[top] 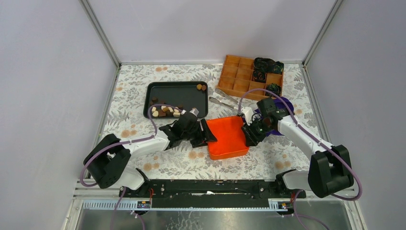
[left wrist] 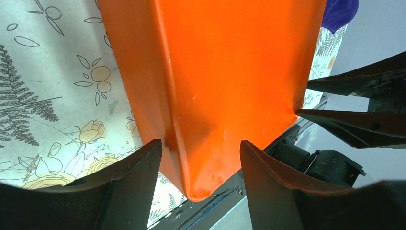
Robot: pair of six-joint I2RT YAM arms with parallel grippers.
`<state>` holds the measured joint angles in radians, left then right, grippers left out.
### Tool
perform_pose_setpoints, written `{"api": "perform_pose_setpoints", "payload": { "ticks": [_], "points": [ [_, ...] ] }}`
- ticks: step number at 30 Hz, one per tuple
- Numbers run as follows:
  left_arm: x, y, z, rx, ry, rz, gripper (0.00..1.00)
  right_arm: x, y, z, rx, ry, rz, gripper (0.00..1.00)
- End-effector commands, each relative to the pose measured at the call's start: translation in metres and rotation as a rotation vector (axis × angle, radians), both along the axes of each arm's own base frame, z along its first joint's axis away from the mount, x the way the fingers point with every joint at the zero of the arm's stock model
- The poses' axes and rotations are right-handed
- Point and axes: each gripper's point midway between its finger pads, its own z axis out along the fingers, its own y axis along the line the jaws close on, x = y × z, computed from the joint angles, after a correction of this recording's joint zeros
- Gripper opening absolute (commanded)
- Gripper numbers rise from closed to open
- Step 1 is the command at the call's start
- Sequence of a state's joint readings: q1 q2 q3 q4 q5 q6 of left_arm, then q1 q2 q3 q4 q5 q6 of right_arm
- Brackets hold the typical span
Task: Pack the chocolate
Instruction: Close the box lid on the packing box.
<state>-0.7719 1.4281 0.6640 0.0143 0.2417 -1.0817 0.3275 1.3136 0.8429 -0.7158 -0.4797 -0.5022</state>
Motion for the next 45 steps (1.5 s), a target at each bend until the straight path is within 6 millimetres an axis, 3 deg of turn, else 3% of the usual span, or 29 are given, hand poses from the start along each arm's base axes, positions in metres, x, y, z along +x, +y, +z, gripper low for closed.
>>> {"api": "perform_pose_setpoints", "payload": {
  "ticks": [1, 5, 7, 10, 14, 17, 23, 28, 31, 35, 38, 40, 42, 45],
  "points": [
    [0.009, -0.005, 0.003, 0.025, -0.033, -0.014, 0.67, 0.012, -0.011, 0.008, -0.078, -0.030, -0.007, 0.51],
    [0.009, -0.005, -0.003, 0.060, -0.020, -0.024, 0.64, 0.024, 0.001, 0.033, -0.021, -0.066, -0.015, 0.69],
    [0.011, -0.004, -0.005, 0.076, -0.019, -0.028, 0.64, 0.033, 0.004, 0.038, -0.007, -0.080, -0.048, 0.71],
    [0.013, -0.005, -0.005, 0.095, -0.019, -0.034, 0.63, 0.049, 0.005, 0.035, -0.011, -0.055, -0.137, 0.74],
    [0.015, -0.007, -0.004, 0.096, -0.023, -0.037, 0.63, 0.063, 0.002, 0.015, -0.004, 0.066, -0.233, 0.73],
    [0.015, -0.008, -0.003, 0.092, -0.024, -0.042, 0.63, 0.068, -0.003, 0.002, 0.010, 0.152, -0.276, 0.64],
    [0.015, -0.007, -0.003, 0.088, -0.027, -0.041, 0.64, 0.065, -0.011, -0.015, -0.006, 0.218, -0.297, 0.35],
    [0.012, -0.004, -0.014, 0.105, -0.004, -0.038, 0.63, 0.064, -0.019, -0.019, -0.048, 0.207, -0.293, 0.28],
    [0.010, -0.002, -0.022, 0.126, 0.014, -0.037, 0.63, 0.071, -0.023, -0.006, -0.059, 0.145, -0.255, 0.32],
    [0.007, 0.002, -0.030, 0.143, 0.030, -0.034, 0.62, 0.082, -0.021, 0.045, -0.009, -0.038, -0.129, 0.50],
    [0.006, 0.003, -0.031, 0.144, 0.032, -0.034, 0.62, 0.066, -0.008, 0.083, 0.097, -0.138, 0.051, 0.48],
    [0.007, 0.002, -0.029, 0.141, 0.028, -0.036, 0.61, 0.045, 0.004, 0.097, 0.186, -0.184, 0.194, 0.44],
    [0.008, 0.001, -0.028, 0.138, 0.024, -0.035, 0.61, 0.026, 0.009, 0.095, 0.209, -0.204, 0.274, 0.34],
    [0.008, 0.000, -0.026, 0.133, 0.024, -0.031, 0.61, 0.010, 0.008, 0.066, 0.118, -0.189, 0.321, 0.24]
  ]
}}
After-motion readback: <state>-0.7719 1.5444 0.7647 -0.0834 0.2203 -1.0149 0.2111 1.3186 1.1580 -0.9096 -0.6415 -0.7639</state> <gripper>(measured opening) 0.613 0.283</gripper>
